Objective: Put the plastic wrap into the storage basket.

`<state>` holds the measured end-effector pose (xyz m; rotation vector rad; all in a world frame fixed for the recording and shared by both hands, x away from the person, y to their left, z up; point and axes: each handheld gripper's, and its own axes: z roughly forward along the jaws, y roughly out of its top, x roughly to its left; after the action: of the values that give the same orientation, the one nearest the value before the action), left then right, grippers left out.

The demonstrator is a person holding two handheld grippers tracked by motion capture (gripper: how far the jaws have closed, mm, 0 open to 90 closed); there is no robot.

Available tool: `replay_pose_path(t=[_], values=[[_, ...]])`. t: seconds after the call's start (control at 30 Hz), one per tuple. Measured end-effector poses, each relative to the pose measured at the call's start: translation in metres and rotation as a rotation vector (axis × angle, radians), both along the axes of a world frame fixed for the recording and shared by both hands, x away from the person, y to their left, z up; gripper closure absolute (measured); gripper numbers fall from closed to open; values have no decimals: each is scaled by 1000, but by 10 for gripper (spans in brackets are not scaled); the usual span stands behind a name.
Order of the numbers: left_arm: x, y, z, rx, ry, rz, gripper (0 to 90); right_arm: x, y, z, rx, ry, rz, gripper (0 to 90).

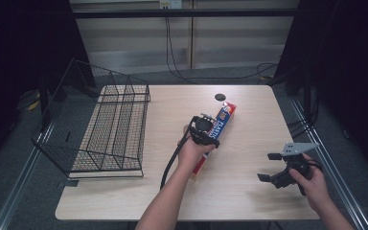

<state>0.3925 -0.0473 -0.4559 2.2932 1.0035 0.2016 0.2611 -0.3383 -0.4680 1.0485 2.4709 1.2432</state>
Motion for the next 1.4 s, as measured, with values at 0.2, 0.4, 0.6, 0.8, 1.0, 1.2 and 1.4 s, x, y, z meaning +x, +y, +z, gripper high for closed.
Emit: replay_pose_path(t=[0.2,0.4,0.6,0.8,1.0,1.2,1.4], values=[[1,2,0,4,23,4,370,-1,0,1,14,0,3,20],[-1,4,2,0,49,25,392,0,-1,1,14,2,0,20],[-12,14,3,5,57,17,397,-1,-1,1,14,1,-6,20],[-10,10,2,21,68,37,375,-1,1,2,13,3,-2,20],[-1,1,-4,21,82,45,319,-1,0,1,13,4,-3,20],[7,-5,-5,67,124,50,375,-1,-3,1,14,0,-16,20],[9,-12,2,167,155,38,420,-1,-2,1,17,1,-14,20]])
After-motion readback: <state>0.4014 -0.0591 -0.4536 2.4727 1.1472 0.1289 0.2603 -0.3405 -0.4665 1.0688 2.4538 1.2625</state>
